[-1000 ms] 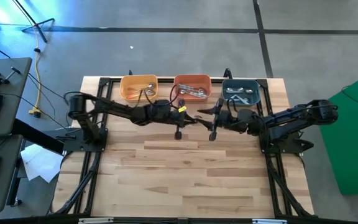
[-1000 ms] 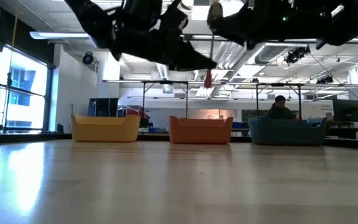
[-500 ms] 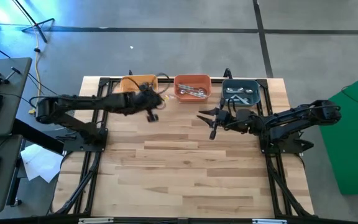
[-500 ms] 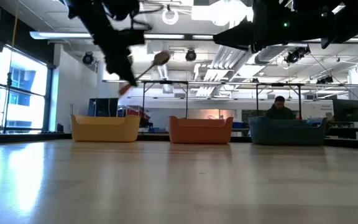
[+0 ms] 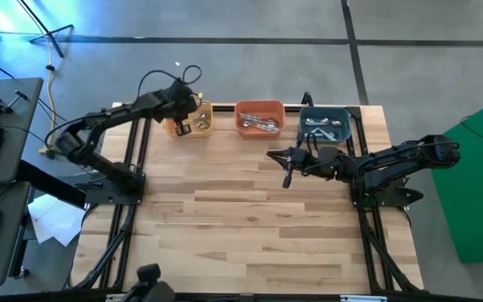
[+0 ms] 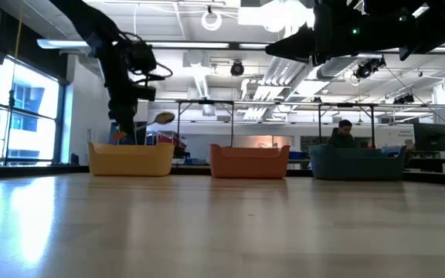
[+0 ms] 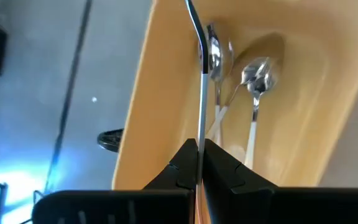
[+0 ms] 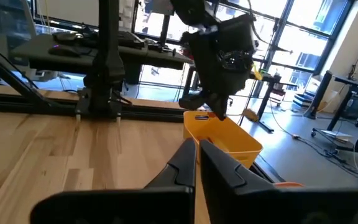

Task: Sort silverware by color (type)
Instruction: Put the orange spoon into yellow bin, then return to Home Position

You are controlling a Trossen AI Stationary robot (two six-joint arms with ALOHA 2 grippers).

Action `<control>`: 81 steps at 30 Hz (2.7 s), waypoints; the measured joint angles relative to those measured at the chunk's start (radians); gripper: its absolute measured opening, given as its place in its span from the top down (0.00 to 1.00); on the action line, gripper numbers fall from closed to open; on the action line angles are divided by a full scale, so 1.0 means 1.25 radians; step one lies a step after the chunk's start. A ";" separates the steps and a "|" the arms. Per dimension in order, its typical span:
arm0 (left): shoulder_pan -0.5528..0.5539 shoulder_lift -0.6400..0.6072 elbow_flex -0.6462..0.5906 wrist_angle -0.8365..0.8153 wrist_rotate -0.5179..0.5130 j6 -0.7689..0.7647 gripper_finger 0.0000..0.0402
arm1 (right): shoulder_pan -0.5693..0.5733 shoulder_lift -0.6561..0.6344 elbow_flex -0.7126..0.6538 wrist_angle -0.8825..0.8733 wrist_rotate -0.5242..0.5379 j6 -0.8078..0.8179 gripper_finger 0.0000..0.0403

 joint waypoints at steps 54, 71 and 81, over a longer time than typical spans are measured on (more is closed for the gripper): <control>-0.089 -0.015 0.025 0.036 0.153 -0.146 0.94 | -0.263 -0.088 -0.124 -0.075 -0.329 -0.133 1.00; -0.230 -0.316 -0.469 0.674 0.328 -0.273 0.96 | -0.311 -0.263 -0.364 0.119 -0.345 -0.080 1.00; -0.265 -0.498 -0.678 0.871 0.370 -0.350 0.96 | -0.377 -0.406 -0.364 -0.046 -0.362 -0.058 1.00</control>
